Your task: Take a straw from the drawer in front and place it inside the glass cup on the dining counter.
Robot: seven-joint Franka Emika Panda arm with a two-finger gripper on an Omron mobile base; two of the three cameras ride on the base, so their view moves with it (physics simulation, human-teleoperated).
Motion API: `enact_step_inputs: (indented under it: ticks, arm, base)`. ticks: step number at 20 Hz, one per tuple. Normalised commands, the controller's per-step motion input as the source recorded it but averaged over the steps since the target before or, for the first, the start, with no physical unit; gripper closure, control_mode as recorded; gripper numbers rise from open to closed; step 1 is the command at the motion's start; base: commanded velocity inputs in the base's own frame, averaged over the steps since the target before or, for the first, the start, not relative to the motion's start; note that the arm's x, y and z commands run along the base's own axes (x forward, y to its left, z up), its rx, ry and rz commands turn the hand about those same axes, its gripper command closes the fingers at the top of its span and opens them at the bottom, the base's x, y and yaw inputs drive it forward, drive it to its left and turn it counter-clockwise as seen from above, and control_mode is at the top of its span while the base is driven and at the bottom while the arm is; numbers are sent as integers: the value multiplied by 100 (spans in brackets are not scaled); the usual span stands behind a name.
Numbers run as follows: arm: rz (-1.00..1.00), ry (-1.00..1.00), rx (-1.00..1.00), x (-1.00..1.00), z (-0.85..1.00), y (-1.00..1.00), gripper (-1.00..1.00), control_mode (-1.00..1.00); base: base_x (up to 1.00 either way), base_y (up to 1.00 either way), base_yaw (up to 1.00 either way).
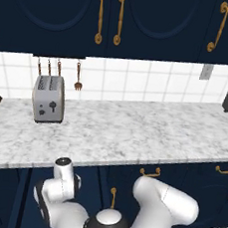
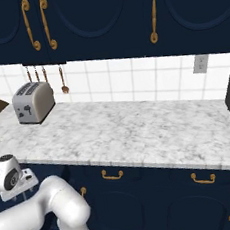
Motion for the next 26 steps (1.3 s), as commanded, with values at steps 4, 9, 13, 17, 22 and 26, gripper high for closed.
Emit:
enact_step_inputs:
  ticks: [4, 9, 13, 17, 22, 26]
  arm:
    - [0, -1, -1, 16, -48, 9, -100, -100]
    - [0, -1, 0, 17, -41, 7, -100, -100]
    - [0, 22, 4, 0, -69, 0, 100, -100]
    - [0, 13, 2, -28, -68, 0, 100, -100]
    - [0, 2, 3, -69, -62, 1, 100, -100]
    - [0, 0, 1, -96, -64, 7, 100, -100]
  base:
    - [0, 0, 0]
    - [0, 0, 0]
    - [0, 0, 0]
    - [0, 0, 0]
    - [0, 0, 0]
    - [0, 0, 0]
